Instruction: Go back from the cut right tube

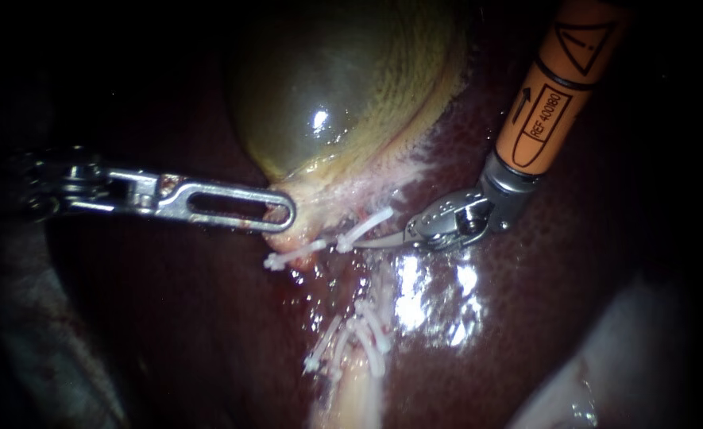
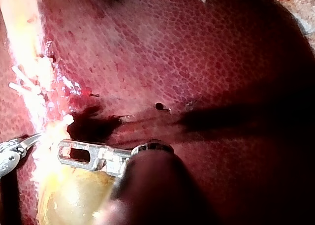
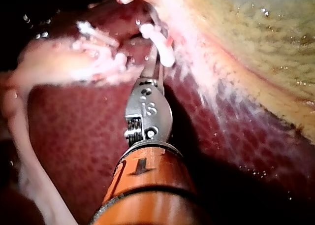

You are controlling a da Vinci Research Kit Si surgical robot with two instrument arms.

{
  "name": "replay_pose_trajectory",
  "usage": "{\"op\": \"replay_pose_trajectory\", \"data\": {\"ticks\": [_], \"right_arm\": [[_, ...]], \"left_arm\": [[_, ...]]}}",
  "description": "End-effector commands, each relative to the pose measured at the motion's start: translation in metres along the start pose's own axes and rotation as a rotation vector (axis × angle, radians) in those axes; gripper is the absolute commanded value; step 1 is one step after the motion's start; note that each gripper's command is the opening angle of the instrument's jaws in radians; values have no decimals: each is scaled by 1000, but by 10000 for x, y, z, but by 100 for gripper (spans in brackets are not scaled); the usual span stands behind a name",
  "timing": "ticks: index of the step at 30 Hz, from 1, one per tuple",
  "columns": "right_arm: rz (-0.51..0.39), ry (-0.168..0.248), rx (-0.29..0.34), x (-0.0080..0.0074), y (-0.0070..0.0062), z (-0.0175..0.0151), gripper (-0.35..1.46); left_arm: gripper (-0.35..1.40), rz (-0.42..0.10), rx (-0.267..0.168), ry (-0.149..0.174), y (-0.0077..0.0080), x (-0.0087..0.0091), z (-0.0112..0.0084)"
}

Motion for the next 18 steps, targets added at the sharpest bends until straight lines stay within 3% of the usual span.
{"op": "replay_pose_trajectory", "data": {"ticks": [1,16,18], "right_arm": [[0,3,0,1,0,0,-35],[0,19,22,5,-8,1,-35],[0,22,22,6,-10,0,-18]], "left_arm": [[-35,0,0,0,0,0,0],[-35,0,0,0,0,0,0],[-35,0,0,0,0,0,0]]}}
